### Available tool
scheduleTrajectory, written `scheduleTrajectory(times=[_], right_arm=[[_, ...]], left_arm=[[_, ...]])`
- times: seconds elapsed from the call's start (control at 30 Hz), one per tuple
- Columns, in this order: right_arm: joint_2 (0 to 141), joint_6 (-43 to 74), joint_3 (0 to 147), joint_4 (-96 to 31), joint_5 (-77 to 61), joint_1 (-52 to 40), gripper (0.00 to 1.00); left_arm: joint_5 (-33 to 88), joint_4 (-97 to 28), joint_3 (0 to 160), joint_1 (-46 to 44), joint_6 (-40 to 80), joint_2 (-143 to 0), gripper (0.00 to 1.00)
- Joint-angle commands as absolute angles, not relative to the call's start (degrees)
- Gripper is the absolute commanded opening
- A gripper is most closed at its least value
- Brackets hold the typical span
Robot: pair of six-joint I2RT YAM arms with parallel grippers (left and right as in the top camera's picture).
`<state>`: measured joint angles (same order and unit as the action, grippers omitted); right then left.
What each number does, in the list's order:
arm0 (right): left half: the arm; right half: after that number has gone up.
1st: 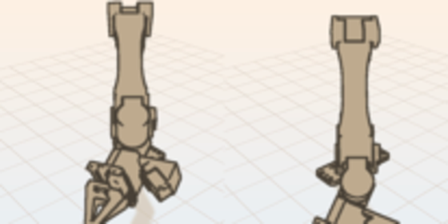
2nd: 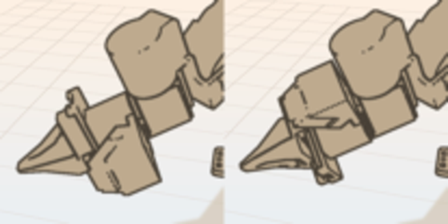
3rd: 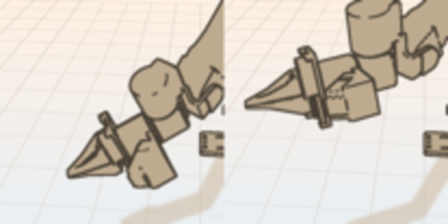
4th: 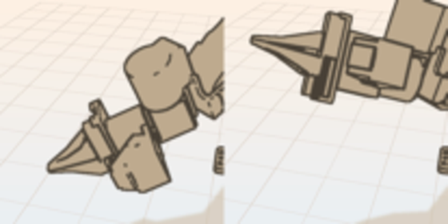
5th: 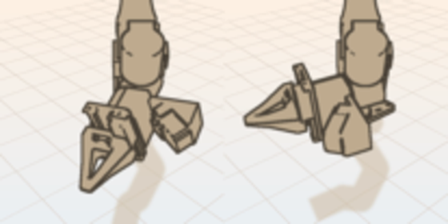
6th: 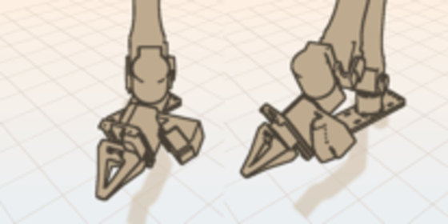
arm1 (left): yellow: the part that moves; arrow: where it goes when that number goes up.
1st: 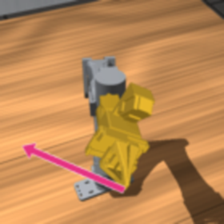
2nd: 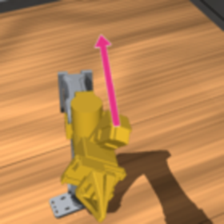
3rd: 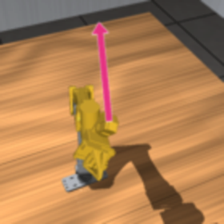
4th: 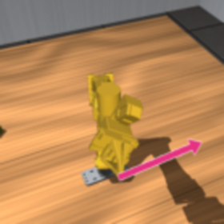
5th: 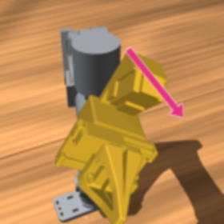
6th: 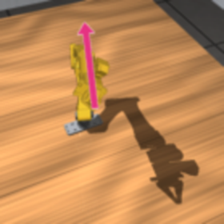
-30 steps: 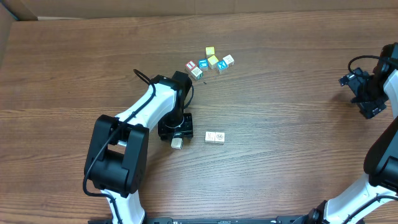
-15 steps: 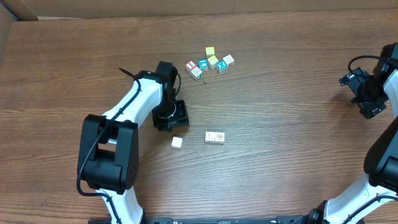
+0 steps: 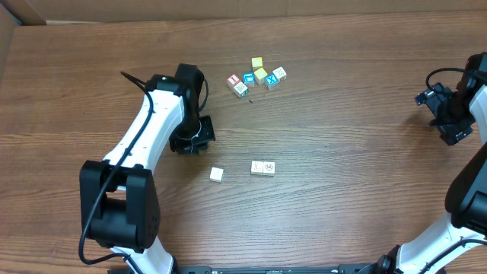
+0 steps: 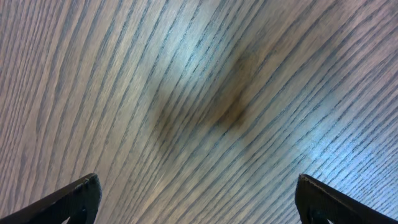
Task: Flip 3 blocks
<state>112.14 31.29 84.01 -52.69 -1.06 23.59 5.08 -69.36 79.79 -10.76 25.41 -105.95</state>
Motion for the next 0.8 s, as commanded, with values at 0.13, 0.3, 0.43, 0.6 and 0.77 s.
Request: scheduleTrajectory(times=[0.13,0.3,0.43,0.6,0.77], right_arm=[[112.29,31.07,84.88,-52.56,-0.47,23.59,1.0],[112.29,31.07,84.88,-52.56,-0.47,23.59,1.0],[112.29,31.07,84.88,-52.56,-0.47,23.59,1.0],[112.29,31.07,84.88,-52.56,-0.47,23.59,1.0],[112.29,31.07,84.88,-52.56,-0.47,23.59,1.0]], left_arm=[[2.28,-65.73,68.9,-11.92,25.52,-105.25,0.04],[9.21,-62.43,64.53,-12.67,25.3,-105.27,0.04],[10.92,-58.7,62.35,-14.13,25.41,-105.27,0.04],[15.49,-54.87,61.87,-15.57,26.06,-105.3,0.04],[15.94,-51.66,61.87,-16.53,27.29,-105.3,0.04]])
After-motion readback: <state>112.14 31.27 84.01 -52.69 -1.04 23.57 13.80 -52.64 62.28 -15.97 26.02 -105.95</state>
